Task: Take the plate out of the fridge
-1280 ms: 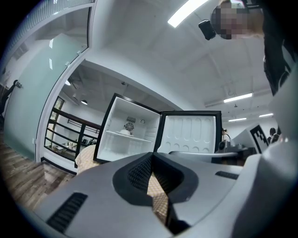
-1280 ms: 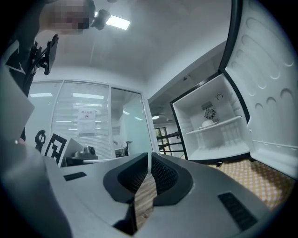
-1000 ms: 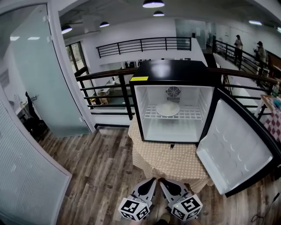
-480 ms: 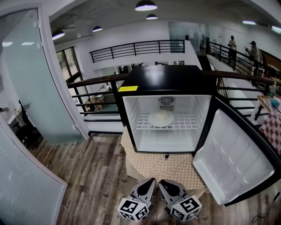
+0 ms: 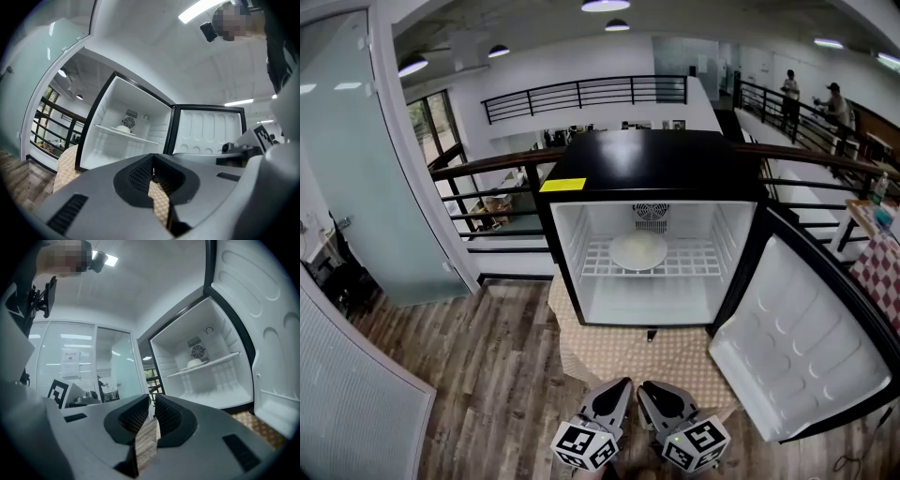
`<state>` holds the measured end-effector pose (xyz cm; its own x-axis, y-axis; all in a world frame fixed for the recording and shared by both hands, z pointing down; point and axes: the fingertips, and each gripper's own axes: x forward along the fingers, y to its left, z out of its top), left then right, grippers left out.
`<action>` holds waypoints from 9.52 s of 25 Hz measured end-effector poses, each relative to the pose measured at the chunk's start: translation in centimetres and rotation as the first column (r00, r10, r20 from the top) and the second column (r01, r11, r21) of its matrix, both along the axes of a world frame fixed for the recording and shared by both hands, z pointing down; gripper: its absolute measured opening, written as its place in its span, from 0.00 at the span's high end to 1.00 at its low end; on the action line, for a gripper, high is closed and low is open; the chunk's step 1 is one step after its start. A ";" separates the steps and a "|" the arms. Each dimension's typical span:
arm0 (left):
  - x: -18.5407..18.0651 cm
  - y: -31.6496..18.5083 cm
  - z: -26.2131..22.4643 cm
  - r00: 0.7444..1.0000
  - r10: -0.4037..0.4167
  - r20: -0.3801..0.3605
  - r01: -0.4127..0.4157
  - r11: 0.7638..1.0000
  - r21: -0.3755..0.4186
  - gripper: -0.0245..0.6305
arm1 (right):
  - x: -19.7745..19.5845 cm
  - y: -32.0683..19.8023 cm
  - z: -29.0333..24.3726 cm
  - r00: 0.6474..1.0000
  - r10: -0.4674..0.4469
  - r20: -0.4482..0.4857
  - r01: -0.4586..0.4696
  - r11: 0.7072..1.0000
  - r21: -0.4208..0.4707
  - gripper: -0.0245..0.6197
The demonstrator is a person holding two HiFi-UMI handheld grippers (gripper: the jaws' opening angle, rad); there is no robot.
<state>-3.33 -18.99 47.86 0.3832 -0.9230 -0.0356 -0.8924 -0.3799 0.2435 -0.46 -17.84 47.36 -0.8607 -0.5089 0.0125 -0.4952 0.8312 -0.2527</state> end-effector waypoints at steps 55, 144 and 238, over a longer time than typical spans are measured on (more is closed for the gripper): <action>-7.0 -20.9 -1.6 0.933 0.360 0.022 -0.361 0.932 0.033 0.95 | -5.5 -26.5 -1.4 0.768 0.587 0.258 -0.410 0.759 -0.505 0.71; -9.5 -20.9 -1.3 0.943 0.331 -0.034 -0.331 0.943 0.025 0.95 | -6.4 -25.8 -1.2 0.542 0.755 0.370 -0.073 0.480 -0.874 0.88; -11.0 -16.1 1.8 0.947 0.317 -0.044 -0.319 0.947 -0.037 0.95 | -5.9 -24.2 -0.5 0.521 0.632 0.574 0.073 0.638 -0.767 0.90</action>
<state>-14.30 -35.13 49.67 0.6563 -0.7543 -0.0182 -0.7169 -0.6310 0.2965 -6.40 -42.03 46.82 -0.4957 -0.8627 -0.1004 0.0175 0.1057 -0.9942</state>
